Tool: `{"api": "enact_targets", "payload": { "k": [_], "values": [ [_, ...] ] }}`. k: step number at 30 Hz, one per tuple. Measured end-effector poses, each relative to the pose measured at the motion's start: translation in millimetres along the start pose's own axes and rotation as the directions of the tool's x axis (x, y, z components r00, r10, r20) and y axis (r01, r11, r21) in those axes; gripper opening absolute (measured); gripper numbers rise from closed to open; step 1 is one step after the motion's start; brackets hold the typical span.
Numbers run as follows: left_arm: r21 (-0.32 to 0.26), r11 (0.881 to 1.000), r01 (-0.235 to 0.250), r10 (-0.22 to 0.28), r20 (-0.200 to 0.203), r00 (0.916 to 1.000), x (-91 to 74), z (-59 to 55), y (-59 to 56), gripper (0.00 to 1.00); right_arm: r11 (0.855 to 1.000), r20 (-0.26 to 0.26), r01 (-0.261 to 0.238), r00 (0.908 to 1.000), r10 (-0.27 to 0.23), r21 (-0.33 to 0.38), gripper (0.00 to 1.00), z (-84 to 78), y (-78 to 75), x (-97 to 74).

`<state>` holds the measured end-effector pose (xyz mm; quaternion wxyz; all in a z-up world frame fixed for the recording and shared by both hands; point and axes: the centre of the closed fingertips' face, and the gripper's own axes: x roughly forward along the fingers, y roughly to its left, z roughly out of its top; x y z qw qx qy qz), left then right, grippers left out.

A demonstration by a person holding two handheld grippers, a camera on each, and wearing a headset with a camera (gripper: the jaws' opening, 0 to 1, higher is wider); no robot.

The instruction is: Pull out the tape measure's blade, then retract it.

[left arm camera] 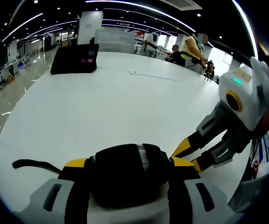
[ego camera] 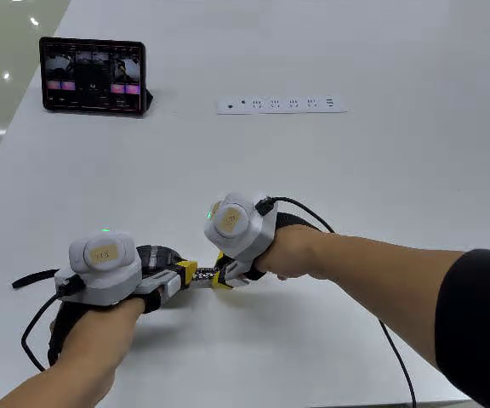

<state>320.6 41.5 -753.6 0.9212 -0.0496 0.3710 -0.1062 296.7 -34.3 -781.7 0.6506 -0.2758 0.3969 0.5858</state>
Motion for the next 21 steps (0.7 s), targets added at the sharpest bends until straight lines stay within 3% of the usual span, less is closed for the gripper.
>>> {"api": "enact_targets", "payload": {
  "k": [21],
  "values": [
    [-0.003, 1.0, 0.003, -0.003, -0.003, 1.0, -0.9, 1.5, 0.4, 0.64, 1.0, 0.014, 0.0, 0.9999, 0.0, -0.009, 0.1, 8.5, 2.4, 4.8]
  ]
}}
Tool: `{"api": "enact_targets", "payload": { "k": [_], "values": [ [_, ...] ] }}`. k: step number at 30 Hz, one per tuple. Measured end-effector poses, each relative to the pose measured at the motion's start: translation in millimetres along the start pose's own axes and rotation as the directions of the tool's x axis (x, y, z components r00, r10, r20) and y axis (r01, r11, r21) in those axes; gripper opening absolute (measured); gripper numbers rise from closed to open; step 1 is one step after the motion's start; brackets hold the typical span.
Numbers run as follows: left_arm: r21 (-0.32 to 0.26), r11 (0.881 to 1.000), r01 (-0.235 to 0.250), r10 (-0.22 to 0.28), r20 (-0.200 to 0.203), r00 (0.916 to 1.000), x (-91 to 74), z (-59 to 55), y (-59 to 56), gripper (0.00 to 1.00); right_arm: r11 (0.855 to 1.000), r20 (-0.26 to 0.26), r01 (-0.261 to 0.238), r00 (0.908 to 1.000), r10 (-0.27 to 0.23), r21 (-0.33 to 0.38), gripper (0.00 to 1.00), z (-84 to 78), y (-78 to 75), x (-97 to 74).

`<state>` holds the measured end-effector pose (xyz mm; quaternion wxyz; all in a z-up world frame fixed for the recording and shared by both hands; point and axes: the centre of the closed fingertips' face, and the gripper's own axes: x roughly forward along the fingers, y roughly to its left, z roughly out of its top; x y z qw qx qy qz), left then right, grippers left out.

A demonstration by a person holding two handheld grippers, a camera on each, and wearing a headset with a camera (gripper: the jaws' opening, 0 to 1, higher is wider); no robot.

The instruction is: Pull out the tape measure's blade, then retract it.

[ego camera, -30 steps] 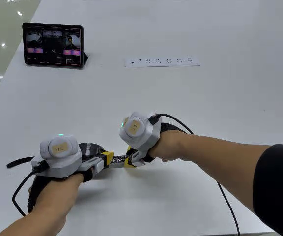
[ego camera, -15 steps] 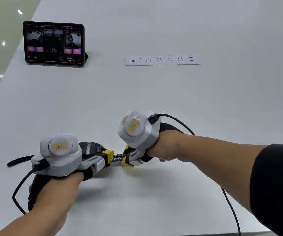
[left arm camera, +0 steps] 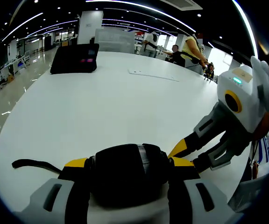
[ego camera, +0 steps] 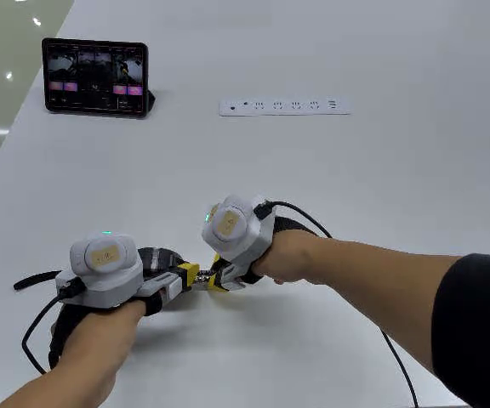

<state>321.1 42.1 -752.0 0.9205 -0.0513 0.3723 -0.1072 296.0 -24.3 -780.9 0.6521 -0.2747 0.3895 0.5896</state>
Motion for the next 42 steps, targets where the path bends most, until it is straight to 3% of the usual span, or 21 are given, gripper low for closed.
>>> {"api": "enact_targets", "payload": {
  "k": [42],
  "values": [
    [-0.006, 1.0, 0.009, -0.01, -0.005, 0.9999, 0.5, -1.4, 0.5, 0.64, 1.0, 0.012, -0.001, 0.9999, 0.001, -0.008, 0.1, 14.7, 4.1, 10.7]
  ]
}}
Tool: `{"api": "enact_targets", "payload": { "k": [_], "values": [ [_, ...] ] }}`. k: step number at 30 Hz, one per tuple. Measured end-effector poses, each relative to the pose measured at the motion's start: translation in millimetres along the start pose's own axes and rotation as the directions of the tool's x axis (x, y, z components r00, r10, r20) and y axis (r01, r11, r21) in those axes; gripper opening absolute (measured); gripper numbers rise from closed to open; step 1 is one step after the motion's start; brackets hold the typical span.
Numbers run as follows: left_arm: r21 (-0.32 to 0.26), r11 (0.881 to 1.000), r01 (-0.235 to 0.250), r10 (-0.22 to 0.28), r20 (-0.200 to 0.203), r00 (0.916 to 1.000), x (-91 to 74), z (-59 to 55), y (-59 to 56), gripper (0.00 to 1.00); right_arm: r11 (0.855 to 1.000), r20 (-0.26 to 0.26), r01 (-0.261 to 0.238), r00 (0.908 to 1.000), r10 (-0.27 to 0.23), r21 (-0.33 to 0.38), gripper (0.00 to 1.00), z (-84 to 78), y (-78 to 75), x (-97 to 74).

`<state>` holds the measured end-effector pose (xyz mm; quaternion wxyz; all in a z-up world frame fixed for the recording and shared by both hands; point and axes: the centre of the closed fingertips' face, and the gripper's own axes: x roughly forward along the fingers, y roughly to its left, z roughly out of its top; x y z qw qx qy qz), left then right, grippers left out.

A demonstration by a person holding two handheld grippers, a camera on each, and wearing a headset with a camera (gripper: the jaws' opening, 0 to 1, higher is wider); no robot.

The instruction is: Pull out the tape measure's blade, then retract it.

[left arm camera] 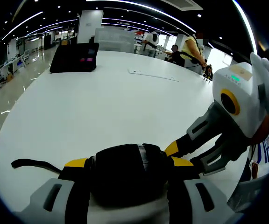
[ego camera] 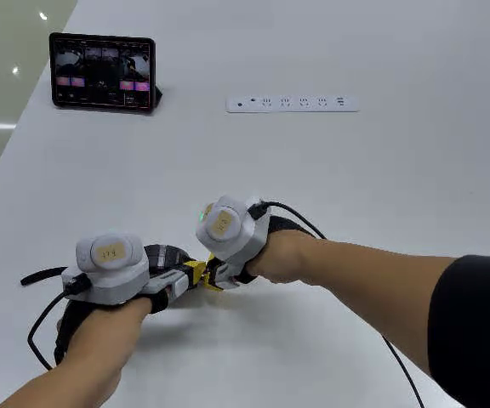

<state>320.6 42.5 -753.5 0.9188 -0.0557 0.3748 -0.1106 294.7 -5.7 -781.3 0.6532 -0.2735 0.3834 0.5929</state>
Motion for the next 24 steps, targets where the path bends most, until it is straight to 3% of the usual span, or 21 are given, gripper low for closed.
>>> {"api": "enact_targets", "payload": {
  "k": [24],
  "values": [
    [0.004, 1.0, -0.001, 0.001, -0.002, 1.0, 0.3, 0.0, -0.2, 0.64, 1.0, 0.026, 0.002, 0.9997, -0.002, -0.025, 0.12, 3.4, 0.3, 1.8]
  ]
}}
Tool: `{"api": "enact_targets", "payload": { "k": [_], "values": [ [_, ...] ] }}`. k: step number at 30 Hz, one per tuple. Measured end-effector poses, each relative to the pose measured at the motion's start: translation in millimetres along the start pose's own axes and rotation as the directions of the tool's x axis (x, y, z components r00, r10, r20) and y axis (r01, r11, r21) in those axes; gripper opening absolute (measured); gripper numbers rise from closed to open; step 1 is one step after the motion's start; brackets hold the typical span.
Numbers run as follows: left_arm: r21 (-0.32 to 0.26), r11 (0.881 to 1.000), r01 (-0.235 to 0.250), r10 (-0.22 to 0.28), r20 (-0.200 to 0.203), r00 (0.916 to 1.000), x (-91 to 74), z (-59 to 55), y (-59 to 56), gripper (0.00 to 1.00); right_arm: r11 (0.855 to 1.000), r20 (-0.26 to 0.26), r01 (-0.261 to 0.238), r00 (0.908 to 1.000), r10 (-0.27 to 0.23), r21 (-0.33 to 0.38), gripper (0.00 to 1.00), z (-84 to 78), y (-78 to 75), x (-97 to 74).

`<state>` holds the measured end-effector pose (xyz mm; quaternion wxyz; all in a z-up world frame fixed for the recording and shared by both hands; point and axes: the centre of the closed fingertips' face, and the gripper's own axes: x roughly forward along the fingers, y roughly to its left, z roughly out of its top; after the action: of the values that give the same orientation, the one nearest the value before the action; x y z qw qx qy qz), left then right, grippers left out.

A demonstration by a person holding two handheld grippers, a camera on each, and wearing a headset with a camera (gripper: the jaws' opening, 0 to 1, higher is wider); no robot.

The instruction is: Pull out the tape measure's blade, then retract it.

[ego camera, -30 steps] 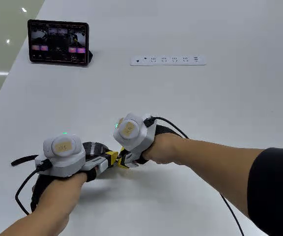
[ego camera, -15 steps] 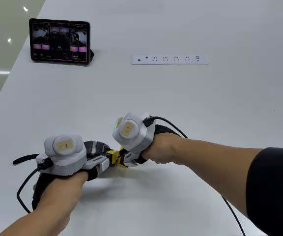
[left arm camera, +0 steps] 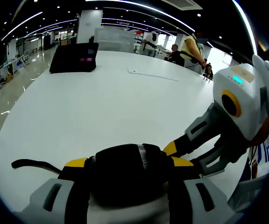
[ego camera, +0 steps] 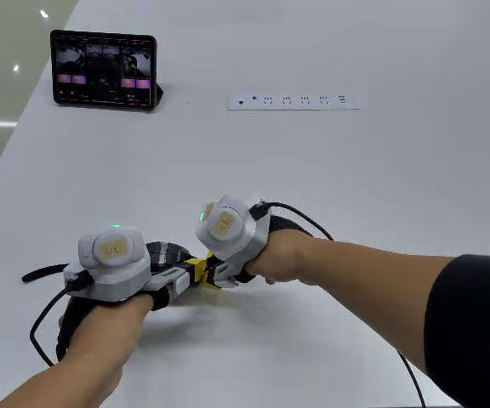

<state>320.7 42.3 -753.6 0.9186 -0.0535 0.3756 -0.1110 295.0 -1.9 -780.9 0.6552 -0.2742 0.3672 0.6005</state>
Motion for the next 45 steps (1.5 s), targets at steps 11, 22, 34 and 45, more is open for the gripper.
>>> {"api": "enact_targets", "payload": {
  "k": [11, 22, 34, 45],
  "values": [
    [0.001, 1.0, 0.0, 0.0, 0.0, 1.0, -0.3, 1.1, 0.3, 0.64, 1.0, -0.001, -0.001, 1.0, 0.001, 0.0, 0.12, 0.5, -0.9, -0.1],
    [0.045, 0.999, 0.011, -0.013, 0.027, 0.9995, 0.0, 5.6, -0.6, 0.66, 0.999, 0.043, 0.033, 0.9986, -0.032, -0.034, 0.12, 1.4, -0.2, -6.7],
    [0.074, 0.994, 0.086, -0.088, 0.02, 0.9959, -8.9, 7.9, -1.2, 0.65, 0.992, 0.115, 0.098, 0.9875, -0.107, 0.083, 0.12, -8.1, -3.8, -35.3],
    [0.138, 0.979, 0.151, -0.154, 0.013, 0.988, -23.1, 13.5, 4.8, 0.76, 0.97, 0.147, 0.15, 0.9727, -0.18, 0.193, 0.19, -33.0, -8.2, -65.9]
  ]
}}
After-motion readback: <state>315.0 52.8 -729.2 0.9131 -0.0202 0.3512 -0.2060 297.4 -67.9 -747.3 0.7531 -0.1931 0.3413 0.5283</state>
